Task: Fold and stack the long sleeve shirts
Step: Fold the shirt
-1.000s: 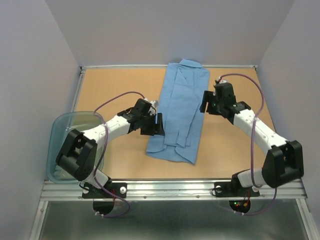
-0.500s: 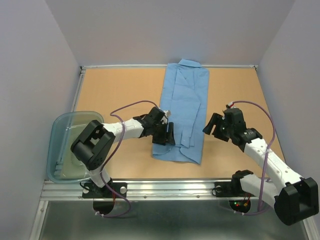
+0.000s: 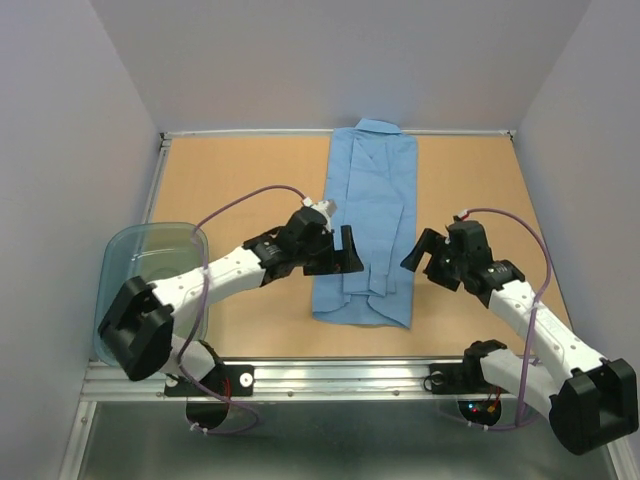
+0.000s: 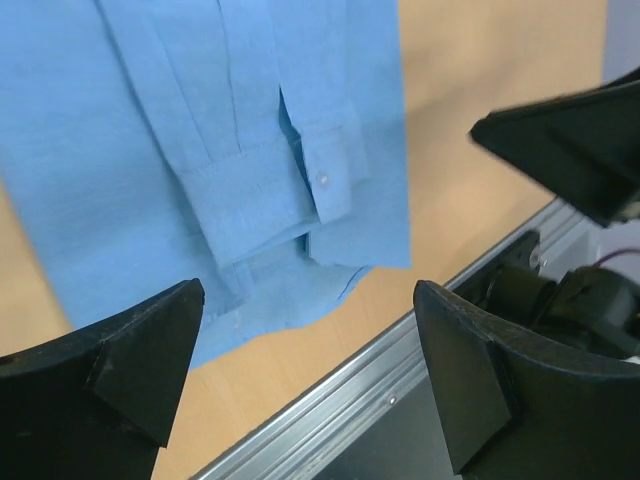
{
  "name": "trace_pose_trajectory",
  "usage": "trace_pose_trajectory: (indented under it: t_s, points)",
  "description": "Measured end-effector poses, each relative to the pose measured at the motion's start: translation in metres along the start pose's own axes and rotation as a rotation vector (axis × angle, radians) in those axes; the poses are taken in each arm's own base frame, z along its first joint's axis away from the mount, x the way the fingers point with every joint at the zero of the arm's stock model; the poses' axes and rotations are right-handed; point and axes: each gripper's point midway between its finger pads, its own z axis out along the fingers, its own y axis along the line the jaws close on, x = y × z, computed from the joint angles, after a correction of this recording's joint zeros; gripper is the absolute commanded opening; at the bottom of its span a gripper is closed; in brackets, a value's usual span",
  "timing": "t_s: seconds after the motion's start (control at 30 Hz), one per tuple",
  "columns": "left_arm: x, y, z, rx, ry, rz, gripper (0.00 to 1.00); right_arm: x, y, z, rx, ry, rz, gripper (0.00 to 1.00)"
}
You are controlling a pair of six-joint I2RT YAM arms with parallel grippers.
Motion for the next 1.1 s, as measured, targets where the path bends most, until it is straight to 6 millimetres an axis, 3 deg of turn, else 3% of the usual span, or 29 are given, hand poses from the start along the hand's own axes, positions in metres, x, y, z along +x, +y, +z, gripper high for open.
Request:
trace_pose_trajectory:
  t_s: [0.07, 0.2, 0.3, 0.33, 0.43, 0.53, 0.73, 1.1]
  points:
    - [-0.017, -0.002, -0.022, -0.014, -0.091, -0.016, 0.99, 0.005, 0.001, 0.001, -0.01, 0.021, 0.017, 1.0]
    - [-0.028, 0.02, -0.046, -0.063, -0.181, -0.077, 0.8, 0.025, -0.005, 0.005, -0.007, 0.088, 0.067, 1.0]
    - [-0.006, 0.06, -0.038, -0.144, -0.128, -0.143, 0.72, 0.038, -0.009, 0.007, -0.003, 0.13, 0.105, 0.92]
    - [0.006, 0.075, -0.034, -0.177, -0.093, -0.161, 0.71, 0.042, -0.011, 0.008, -0.002, 0.143, 0.119, 0.86]
    - [0.04, 0.101, -0.024, -0.237, 0.021, -0.198, 0.7, 0.057, -0.016, 0.009, 0.002, 0.184, 0.158, 0.77]
    - [0.055, 0.106, -0.021, -0.244, 0.086, -0.208, 0.7, 0.074, -0.023, 0.009, 0.008, 0.234, 0.195, 0.75]
    - [0.066, 0.102, -0.014, -0.203, 0.155, -0.203, 0.66, 0.101, -0.03, 0.007, 0.007, 0.326, 0.246, 0.72]
    - [0.09, 0.106, -0.006, -0.167, 0.246, -0.221, 0.64, 0.108, -0.028, 0.005, -0.015, 0.353, 0.273, 0.68]
